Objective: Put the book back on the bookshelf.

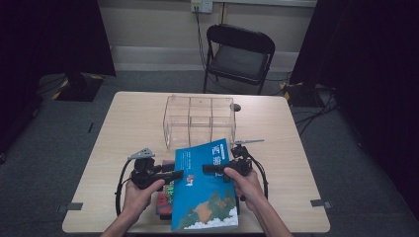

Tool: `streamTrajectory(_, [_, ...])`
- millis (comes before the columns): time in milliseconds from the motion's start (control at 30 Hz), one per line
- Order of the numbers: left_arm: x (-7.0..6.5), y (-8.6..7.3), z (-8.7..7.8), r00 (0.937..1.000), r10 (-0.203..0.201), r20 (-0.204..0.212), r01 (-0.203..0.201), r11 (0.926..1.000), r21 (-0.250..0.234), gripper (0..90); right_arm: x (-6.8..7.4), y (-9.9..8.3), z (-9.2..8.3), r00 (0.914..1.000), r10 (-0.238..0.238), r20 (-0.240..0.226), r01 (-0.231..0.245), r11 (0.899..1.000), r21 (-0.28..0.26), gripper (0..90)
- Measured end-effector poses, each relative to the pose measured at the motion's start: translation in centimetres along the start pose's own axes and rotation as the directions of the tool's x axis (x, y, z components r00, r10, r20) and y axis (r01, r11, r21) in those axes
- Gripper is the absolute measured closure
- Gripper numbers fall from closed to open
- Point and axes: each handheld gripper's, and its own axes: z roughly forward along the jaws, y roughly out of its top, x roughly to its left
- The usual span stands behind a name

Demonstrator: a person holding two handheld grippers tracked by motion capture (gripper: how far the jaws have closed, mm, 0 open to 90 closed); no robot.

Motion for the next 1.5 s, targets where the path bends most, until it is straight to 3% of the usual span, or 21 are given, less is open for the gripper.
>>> streamTrajectory(100, [0.1, 0.1, 0.1, 1.0000, -0.005, 0.003, 0.005, 1.0000, 0.000, 41.3, -0.1, 0.3, 0.4, 0.9999, -0.007, -0.014, 0.008, 1.000, 0.009, 59.9])
streamTrajectory(267, [0.3, 0.1, 0.1, 0.9998, -0.014, 0.012, 0.013, 0.9999, 0.003, 41.5, -0.2, 0.2, 0.3, 0.9996, -0.025, -0.009, 0.025, 1.000, 0.002, 67.6])
streamTrajectory(600, [0.6, 0.2, 0.1, 0.9987, -0.038, 0.033, 0.038, 0.9993, 0.001, 33.0, 0.5, -0.3, -0.2, 0.9957, -0.092, -0.011, 0.091, 0.993, -0.069, 73.2])
streamTrajectory(633, [0.5, 0.3, 0.1, 0.9979, -0.037, 0.053, 0.037, 0.9993, -0.001, 32.4, 0.7, -0.3, -0.3, 0.9947, -0.102, -0.007, 0.101, 0.992, -0.082, 73.4])
streamTrajectory(733, [0.1, 0.4, 0.1, 0.9979, -0.029, 0.058, 0.029, 0.9995, -0.011, 26.8, 1.2, -0.5, -0.7, 0.9921, -0.126, -0.006, 0.124, 0.985, -0.118, 73.8])
streamTrajectory(900, [0.0, 0.5, -0.2, 0.9974, -0.016, 0.071, 0.018, 0.9996, -0.023, 25.3, 2.0, -0.6, -1.1, 0.9896, -0.144, -0.006, 0.141, 0.977, -0.158, 74.3])
streamTrajectory(1033, [-0.2, 0.5, 0.0, 0.9888, -0.023, 0.147, 0.025, 0.9996, -0.014, 25.9, 2.5, -0.6, -1.5, 0.9848, -0.173, -0.015, 0.167, 0.969, -0.182, 74.7])
streamTrajectory(1167, [-0.7, 0.5, 0.1, 0.9879, -0.023, 0.153, 0.024, 0.9997, -0.005, 24.1, 3.1, -0.5, -1.7, 0.9847, -0.174, -0.017, 0.167, 0.967, -0.192, 74.9])
streamTrajectory(1300, [-1.9, 0.5, 0.3, 0.9839, 0.006, 0.179, -0.011, 0.9996, 0.026, 21.1, 3.6, -0.3, -2.0, 0.9819, -0.187, -0.030, 0.177, 0.963, -0.205, 75.1])
streamTrajectory(1500, [-2.2, 0.5, 0.5, 0.9690, 0.013, 0.247, -0.023, 0.9991, 0.037, 24.4, 4.1, 0.1, -2.2, 0.9792, -0.197, -0.046, 0.181, 0.954, -0.239, 75.9])
